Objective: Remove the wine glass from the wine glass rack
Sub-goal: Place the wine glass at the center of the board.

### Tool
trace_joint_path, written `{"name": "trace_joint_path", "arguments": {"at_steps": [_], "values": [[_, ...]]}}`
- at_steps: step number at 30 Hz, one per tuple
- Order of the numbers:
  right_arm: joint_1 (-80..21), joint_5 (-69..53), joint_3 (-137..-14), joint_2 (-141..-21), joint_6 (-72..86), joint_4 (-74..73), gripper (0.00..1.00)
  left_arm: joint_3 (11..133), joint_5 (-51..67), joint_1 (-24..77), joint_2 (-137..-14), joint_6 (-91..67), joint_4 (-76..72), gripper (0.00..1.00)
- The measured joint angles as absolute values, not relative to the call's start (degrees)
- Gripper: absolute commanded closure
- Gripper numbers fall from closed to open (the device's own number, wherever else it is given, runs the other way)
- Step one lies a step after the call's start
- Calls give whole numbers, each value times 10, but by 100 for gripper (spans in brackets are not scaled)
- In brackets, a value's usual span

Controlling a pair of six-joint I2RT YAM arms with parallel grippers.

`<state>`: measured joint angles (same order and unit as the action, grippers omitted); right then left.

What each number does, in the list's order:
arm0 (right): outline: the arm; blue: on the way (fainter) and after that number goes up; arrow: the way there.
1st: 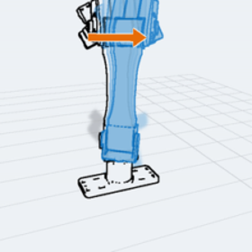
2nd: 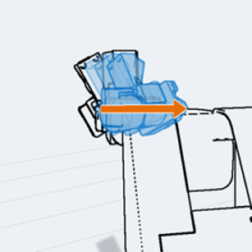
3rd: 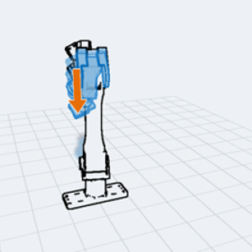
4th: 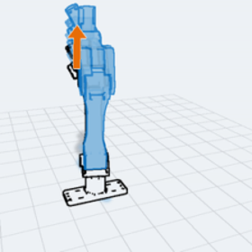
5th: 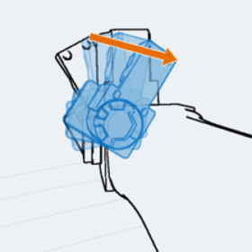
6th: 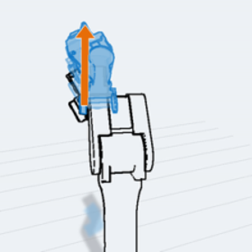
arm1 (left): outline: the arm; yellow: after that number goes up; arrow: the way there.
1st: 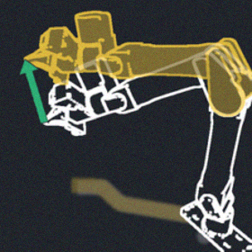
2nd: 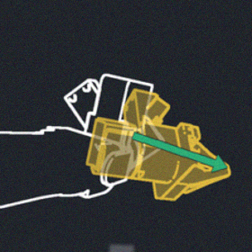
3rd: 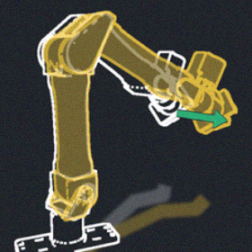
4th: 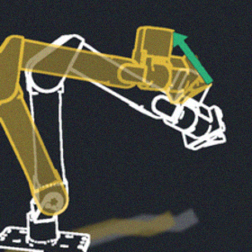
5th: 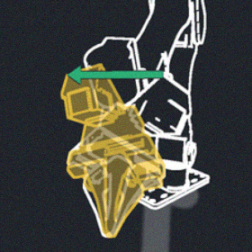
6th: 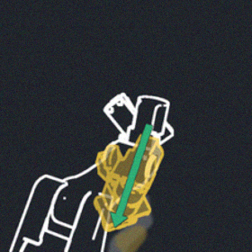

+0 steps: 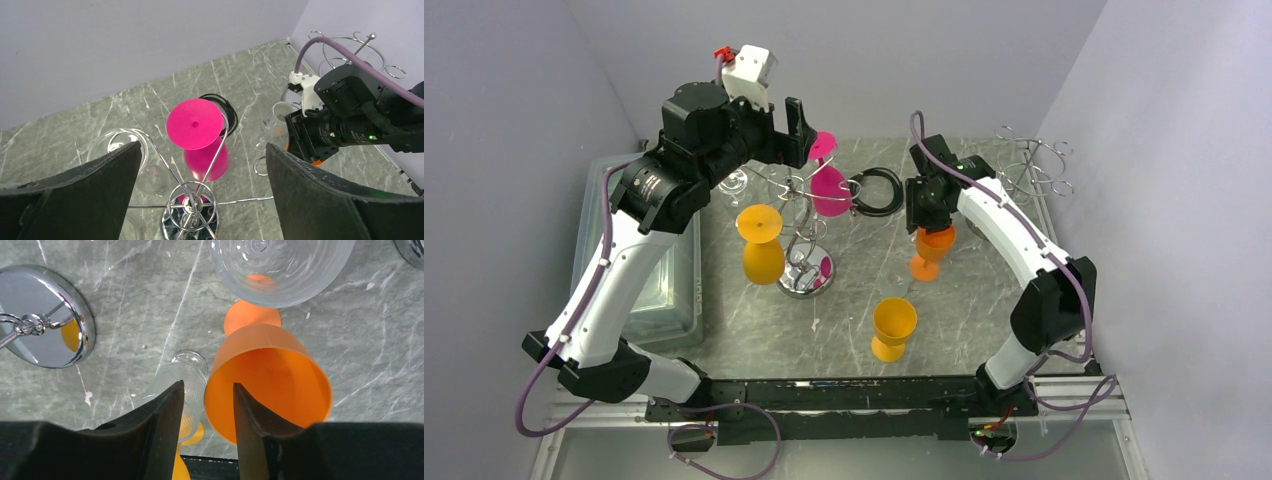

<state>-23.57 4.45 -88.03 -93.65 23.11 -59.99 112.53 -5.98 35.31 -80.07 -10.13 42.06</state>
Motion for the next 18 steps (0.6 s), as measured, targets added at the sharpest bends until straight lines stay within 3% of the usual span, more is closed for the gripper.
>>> {"name": "trace_joint_path", "arguments": {"at_steps": [5,12,18], "values": [[-237,46,-886,-923,232,-603,46,1125,-66,353,-801,-101,433,1],[-237,57,-891,-876,238,-606,24,1140,-74,353,-813,-97,458,1],[-237,61,-892,-823,243,-603,18,1183,-71,353,-864,-97,459,1]]}}
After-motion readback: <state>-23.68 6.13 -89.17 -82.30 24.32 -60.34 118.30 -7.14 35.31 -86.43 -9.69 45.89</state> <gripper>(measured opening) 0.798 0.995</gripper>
